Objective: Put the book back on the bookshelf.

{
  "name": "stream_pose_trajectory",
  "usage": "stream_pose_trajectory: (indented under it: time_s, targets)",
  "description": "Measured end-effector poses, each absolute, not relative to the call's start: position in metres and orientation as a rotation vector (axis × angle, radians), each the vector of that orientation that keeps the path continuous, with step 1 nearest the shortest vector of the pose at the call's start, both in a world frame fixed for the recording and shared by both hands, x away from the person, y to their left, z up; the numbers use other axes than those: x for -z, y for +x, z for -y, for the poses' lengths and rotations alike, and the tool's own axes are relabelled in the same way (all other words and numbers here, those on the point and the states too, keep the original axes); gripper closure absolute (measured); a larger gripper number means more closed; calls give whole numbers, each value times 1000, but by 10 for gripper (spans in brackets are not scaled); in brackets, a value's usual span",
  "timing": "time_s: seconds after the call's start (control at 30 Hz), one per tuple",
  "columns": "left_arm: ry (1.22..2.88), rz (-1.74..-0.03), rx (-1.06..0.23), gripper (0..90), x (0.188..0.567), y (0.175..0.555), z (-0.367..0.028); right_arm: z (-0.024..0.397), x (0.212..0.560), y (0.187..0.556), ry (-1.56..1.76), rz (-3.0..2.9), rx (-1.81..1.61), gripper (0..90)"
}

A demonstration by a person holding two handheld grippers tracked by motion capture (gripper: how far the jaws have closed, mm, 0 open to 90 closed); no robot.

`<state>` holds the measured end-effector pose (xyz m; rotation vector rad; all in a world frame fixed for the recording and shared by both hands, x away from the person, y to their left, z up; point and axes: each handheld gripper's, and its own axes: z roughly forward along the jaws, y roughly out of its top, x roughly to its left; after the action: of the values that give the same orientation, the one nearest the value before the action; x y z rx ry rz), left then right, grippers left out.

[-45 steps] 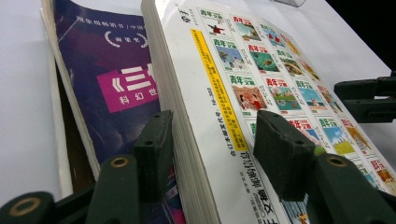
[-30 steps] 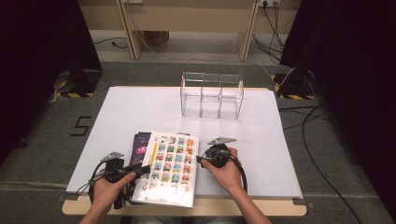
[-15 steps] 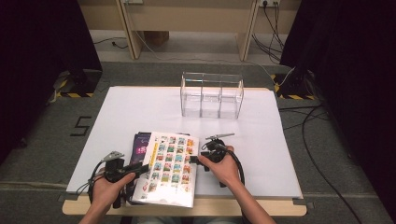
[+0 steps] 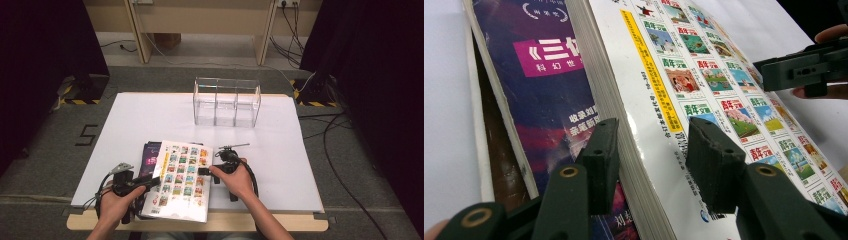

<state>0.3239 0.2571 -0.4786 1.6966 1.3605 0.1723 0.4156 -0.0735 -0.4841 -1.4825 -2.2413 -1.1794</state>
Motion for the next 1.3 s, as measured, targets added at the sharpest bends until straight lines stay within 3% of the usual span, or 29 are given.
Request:
stream_pose_trajectory:
  time_s: [0.27, 0.3, 0.43, 0.47, 0.53, 0.67, 0.97, 1.13, 1.3]
  targets:
    - [1709, -1361, -181, 559, 479, 324, -257, 82, 482, 417, -1497, 2218, 1214, 476]
    - [1708, -1362, -178, 561, 479, 324, -258, 85, 474, 418, -1494, 2205, 1250, 560]
    - [1688, -1369, -172, 560, 481, 323, -259, 84, 465, 420, -1453, 2211, 1298, 599]
    - [1685, -1362, -178, 560, 481, 322, -257, 76, 458, 417, -1300, 1981, 1345, 602]
    - [1669, -1384, -178, 568, 481, 322, -256, 59, 450, 410, -1306, 2345, 1305, 560]
    - [1648, -1399, -175, 567, 482, 321, -256, 63, 450, 418, -1378, 2388, 1257, 503]
    - [1651, -1400, -173, 567, 482, 321, -256, 83, 465, 427, -1521, 2305, 1150, 444]
    - [1649, -1395, -181, 567, 482, 321, -255, 74, 482, 427, -1522, 2191, 1116, 351]
    - [1651, -1385, -180, 536, 484, 322, -255, 73, 483, 429, -1533, 2157, 1126, 352]
